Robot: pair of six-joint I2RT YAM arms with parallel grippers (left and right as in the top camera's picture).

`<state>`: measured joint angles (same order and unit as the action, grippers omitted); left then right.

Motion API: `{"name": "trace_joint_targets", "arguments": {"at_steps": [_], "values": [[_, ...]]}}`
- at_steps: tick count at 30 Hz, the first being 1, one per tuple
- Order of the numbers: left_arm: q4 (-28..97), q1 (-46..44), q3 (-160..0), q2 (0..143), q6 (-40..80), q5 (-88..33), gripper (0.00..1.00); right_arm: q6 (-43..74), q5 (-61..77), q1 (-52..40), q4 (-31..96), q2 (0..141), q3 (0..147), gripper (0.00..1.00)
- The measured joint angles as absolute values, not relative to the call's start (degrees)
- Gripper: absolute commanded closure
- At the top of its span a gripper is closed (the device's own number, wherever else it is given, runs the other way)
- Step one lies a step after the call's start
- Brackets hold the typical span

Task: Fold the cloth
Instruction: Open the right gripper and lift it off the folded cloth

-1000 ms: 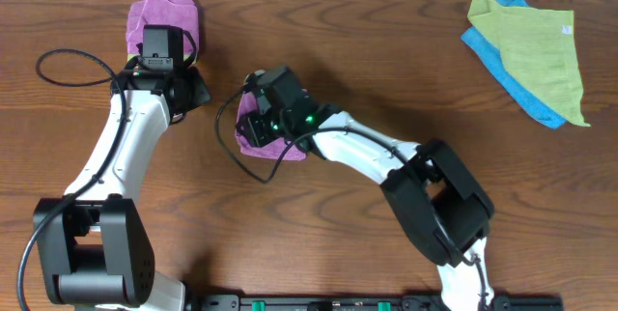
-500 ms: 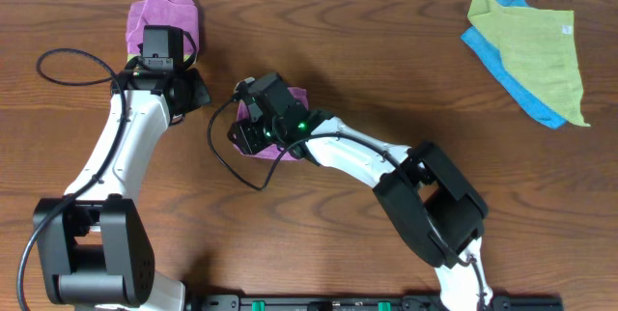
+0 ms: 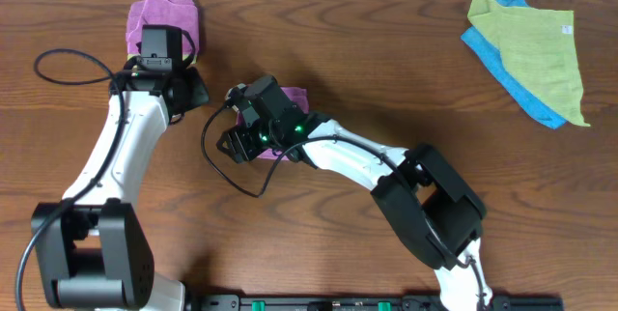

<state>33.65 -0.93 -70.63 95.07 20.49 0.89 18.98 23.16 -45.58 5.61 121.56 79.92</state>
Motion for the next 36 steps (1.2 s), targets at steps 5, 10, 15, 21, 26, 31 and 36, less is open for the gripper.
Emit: {"name": "trace_joint_targets", "arguments": {"at_steps": [5,10,15,21,26,31,36], "values": [[33.45,1.30,-70.63,91.83,20.53,0.89,0.76,17.74,21.10,-43.59,9.34,121.01,79.92,0.37],[34.44,2.55,-70.63,89.73,20.53,0.95,0.74,15.92,19.22,-40.60,12.97,119.31,79.92,0.49],[35.77,2.55,-70.63,88.77,20.53,0.91,0.74,14.83,17.74,-37.82,14.28,115.77,79.92,0.66],[37.19,2.52,-70.63,88.12,20.78,0.82,0.73,14.31,16.60,-34.61,16.03,108.97,79.94,0.75],[37.52,2.52,-70.63,88.03,21.43,-1.32,0.74,13.72,15.81,-32.45,23.00,104.47,79.99,0.81],[38.37,2.52,-70.63,88.01,22.92,-4.23,0.74,11.35,15.18,-29.56,28.71,100.57,80.01,0.73],[38.85,2.52,-70.63,88.01,23.57,-6.09,0.74,9.98,16.84,-29.61,28.99,101.47,80.07,0.94]]}}
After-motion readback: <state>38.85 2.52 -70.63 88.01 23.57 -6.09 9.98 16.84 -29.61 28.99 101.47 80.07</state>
